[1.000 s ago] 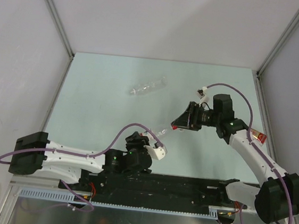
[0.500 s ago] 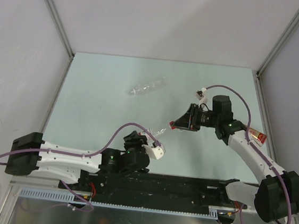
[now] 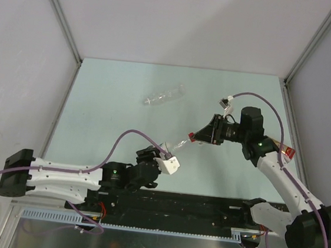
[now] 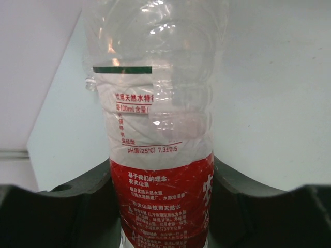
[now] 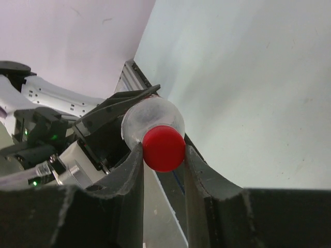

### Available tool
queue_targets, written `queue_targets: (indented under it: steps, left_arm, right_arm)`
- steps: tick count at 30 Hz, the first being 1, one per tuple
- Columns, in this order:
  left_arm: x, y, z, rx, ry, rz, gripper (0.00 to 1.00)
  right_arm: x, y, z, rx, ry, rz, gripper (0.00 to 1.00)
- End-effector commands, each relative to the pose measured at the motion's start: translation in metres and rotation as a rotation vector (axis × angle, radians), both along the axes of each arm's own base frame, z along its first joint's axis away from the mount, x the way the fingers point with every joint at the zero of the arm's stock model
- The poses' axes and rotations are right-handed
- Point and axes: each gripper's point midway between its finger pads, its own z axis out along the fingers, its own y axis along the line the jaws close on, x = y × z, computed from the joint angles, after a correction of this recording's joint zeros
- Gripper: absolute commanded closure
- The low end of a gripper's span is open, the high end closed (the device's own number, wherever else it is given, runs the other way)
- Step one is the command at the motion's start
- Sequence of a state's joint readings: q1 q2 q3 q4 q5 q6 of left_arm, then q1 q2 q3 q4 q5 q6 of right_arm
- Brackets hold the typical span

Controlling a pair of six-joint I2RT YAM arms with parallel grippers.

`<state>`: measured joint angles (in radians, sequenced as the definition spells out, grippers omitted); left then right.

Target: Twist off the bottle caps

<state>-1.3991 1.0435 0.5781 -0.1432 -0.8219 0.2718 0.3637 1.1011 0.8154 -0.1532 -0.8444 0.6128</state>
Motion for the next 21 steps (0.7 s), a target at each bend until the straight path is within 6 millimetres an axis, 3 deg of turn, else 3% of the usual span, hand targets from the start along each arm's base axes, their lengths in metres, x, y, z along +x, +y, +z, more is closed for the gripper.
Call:
queue_targets:
  steps: [1,10,21]
  left_arm:
    - [-0.014,-0.031,0.016,-0.221,0.091,-0.09,0.83]
    - [-0.043,-0.054,0.029,-0.389,0.211,-0.263,0.89]
    - [-0.081,-0.052,0.065,-0.645,0.275,-0.476,0.91]
  right_arm:
    - [-0.009,0.001,0.029,0.049,-0.177,0.055,1.0]
    - [-0.03,0.006,0.057,0.127,-0.336,0.164,1.0]
    - [-0.055,0.019,0.072,0.179,-0.489,0.311,1.0]
